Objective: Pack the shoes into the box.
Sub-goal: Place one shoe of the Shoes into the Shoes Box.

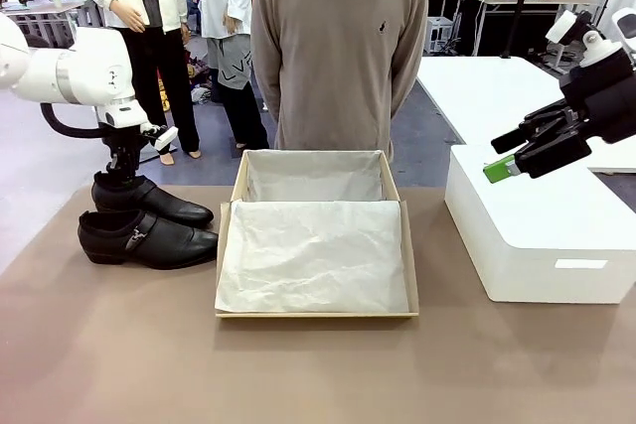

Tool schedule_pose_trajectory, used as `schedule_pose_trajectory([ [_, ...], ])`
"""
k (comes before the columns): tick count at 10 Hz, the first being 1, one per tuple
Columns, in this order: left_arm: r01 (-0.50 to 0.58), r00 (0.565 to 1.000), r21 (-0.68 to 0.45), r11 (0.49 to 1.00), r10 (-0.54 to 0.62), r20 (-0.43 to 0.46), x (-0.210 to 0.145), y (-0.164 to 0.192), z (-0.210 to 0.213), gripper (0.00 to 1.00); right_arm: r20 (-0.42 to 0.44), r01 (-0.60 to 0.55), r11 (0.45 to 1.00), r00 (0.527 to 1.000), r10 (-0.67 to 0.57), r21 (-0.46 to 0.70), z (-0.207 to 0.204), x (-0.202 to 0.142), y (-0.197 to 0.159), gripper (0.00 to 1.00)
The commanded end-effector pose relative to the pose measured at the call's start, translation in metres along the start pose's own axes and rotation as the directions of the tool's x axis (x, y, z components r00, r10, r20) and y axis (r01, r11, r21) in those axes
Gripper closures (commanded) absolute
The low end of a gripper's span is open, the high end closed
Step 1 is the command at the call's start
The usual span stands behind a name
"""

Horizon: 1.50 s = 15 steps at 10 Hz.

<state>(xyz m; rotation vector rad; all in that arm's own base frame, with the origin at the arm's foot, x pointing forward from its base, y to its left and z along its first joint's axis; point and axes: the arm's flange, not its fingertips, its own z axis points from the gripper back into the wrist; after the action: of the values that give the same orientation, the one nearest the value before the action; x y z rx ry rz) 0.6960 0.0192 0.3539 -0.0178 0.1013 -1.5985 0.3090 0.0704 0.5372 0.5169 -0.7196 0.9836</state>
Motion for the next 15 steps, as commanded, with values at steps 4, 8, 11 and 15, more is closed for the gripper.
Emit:
schedule_pose_trajectory([
  [4, -0.038, 0.999, 0.051, 0.998, 0.039, -0.02, -0.012, -0.005, 0.039, 1.0, 0.026, -0.02, 1.0, 0.999, 0.02, 0.018, -0.002, 0.001, -0.003, 0.0],
  [8, -0.195, 0.981, 0.111, 0.974, 0.195, 0.015, -0.033, 0.002, 0.103, 1.0, 0.026, -0.02, 1.0, 0.999, 0.02, 0.018, -0.002, 0.001, -0.003, 0.0],
  [11, -0.248, 0.969, 0.113, 0.962, 0.244, 0.041, -0.021, -0.009, 0.155, 1.0, 0.026, -0.02, 1.0, 0.999, 0.02, 0.018, -0.002, 0.001, -0.003, 0.0],
  [15, -0.238, 0.97, 0.115, 0.964, 0.23, 0.078, 0.02, -0.022, 0.194, 1.0, 0.026, -0.02, 1.0, 0.999, 0.02, 0.018, -0.002, 0.001, -0.003, 0.0],
])
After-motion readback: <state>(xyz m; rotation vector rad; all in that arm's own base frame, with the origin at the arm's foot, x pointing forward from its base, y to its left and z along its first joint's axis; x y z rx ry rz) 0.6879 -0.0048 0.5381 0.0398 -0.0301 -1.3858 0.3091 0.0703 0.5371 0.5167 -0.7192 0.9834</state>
